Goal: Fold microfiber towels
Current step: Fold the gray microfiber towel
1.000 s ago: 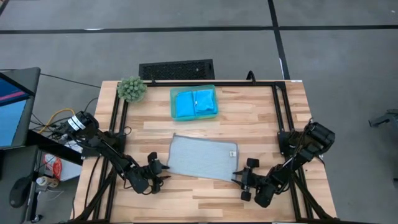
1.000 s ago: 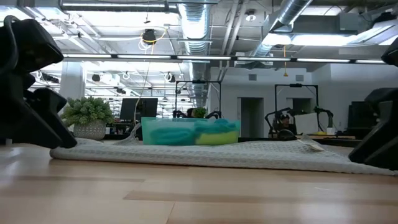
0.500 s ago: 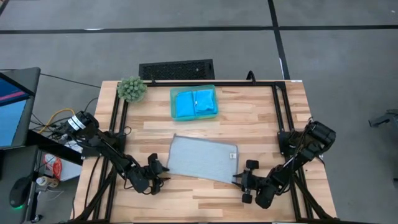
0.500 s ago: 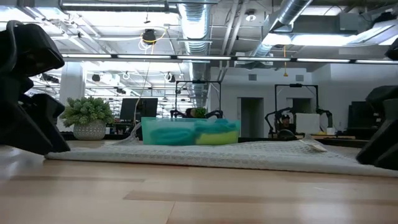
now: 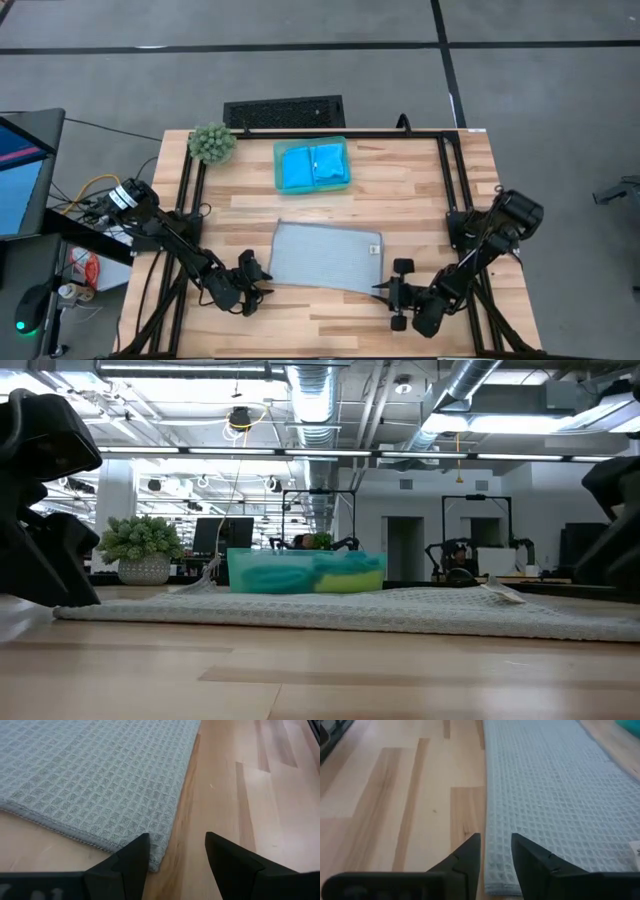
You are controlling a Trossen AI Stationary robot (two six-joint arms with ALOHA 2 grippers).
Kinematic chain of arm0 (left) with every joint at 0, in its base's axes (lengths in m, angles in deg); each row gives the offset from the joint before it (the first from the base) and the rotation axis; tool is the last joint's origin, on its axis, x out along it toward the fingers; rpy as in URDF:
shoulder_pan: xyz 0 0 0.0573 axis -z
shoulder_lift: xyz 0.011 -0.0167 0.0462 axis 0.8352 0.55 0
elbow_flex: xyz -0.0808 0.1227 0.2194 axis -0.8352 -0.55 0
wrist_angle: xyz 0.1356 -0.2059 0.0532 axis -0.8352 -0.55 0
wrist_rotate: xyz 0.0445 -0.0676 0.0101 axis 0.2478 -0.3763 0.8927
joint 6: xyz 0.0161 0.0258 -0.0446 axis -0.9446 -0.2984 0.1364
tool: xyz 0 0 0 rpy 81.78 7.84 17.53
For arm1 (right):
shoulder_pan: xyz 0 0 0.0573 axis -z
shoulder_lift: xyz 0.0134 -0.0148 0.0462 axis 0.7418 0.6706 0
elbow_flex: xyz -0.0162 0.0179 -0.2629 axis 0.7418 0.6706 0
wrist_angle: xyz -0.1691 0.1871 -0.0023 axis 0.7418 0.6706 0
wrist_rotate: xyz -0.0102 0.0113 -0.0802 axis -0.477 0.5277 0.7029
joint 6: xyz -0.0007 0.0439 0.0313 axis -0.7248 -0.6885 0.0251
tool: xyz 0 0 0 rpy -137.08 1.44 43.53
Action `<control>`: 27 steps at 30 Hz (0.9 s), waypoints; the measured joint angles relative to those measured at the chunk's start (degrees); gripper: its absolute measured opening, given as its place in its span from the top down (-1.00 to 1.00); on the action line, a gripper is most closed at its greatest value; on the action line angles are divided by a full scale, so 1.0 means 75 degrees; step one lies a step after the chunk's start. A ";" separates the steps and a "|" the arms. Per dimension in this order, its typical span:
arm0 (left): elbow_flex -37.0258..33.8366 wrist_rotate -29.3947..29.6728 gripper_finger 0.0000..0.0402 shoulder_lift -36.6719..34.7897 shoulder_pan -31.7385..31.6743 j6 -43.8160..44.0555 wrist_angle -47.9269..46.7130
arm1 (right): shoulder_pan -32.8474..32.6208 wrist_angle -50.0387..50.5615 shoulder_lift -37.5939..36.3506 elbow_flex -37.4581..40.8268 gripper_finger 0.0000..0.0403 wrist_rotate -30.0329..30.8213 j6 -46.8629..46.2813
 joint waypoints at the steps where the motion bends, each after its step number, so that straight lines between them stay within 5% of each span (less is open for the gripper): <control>1: 0.0000 0.0039 0.07 0.0000 -0.0001 0.0000 -0.0012 | 0.0000 -0.0011 0.0030 0.0003 0.31 -0.0005 0.0061; 14: 0.0000 0.0347 0.07 0.0000 -0.0003 -0.0026 -0.0188 | 0.0055 0.0315 0.0030 0.0004 -0.11 -0.0093 0.0019; 27: -0.0001 0.0441 0.07 0.0000 -0.0012 0.0198 -0.0383 | 0.0108 -0.0022 0.1015 -0.0169 -0.07 0.0067 -0.0220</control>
